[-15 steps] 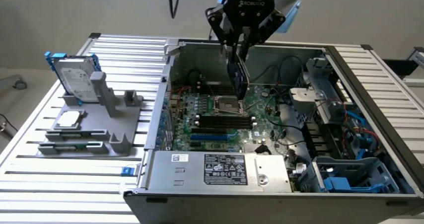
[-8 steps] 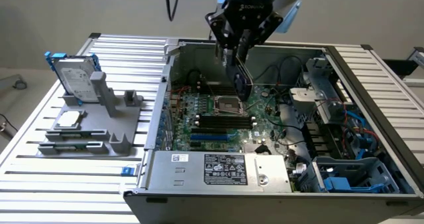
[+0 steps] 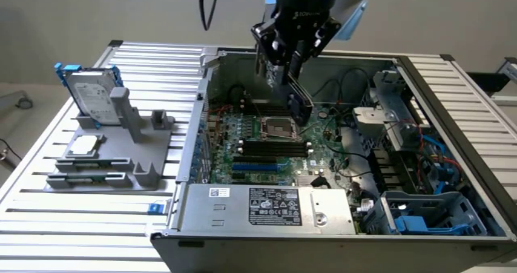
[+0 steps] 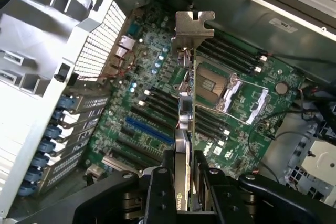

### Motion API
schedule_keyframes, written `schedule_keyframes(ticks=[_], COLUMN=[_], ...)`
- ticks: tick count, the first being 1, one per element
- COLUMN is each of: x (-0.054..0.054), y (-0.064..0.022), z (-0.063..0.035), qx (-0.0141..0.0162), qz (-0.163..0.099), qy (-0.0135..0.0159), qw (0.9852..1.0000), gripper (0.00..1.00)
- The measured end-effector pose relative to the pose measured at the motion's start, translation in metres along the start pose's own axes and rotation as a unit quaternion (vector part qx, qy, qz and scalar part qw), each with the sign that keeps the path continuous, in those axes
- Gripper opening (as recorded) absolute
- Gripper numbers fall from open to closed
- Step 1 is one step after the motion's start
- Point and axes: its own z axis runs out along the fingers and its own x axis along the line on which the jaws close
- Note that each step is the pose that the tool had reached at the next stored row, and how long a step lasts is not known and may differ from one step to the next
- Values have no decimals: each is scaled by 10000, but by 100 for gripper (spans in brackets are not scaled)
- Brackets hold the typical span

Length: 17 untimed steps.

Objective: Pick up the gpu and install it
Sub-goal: 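Insert the gpu into the slot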

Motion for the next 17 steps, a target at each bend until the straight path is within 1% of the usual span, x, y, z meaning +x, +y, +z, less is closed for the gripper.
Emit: schedule_keyframes(ticks=[3, 5, 7, 9, 11, 13, 14, 17], x=[-1, -2, -3, -5, -5, -6, -7, -8], y=[-1, -2, -3, -4, -5, -6, -6, -8], z=[34, 59, 84, 107, 129, 151, 162, 195], qx=[11, 21, 28, 33, 36, 38, 39, 40], qz=[-269, -454, -633, -816, -994, -1174, -1263, -1538], qy=[10, 16, 21, 23, 24, 24, 25, 25], qw=[9996, 9990, 9980, 9967, 9950, 9931, 9920, 9881], gripper=[26, 26, 26, 26, 26, 26, 26, 26])
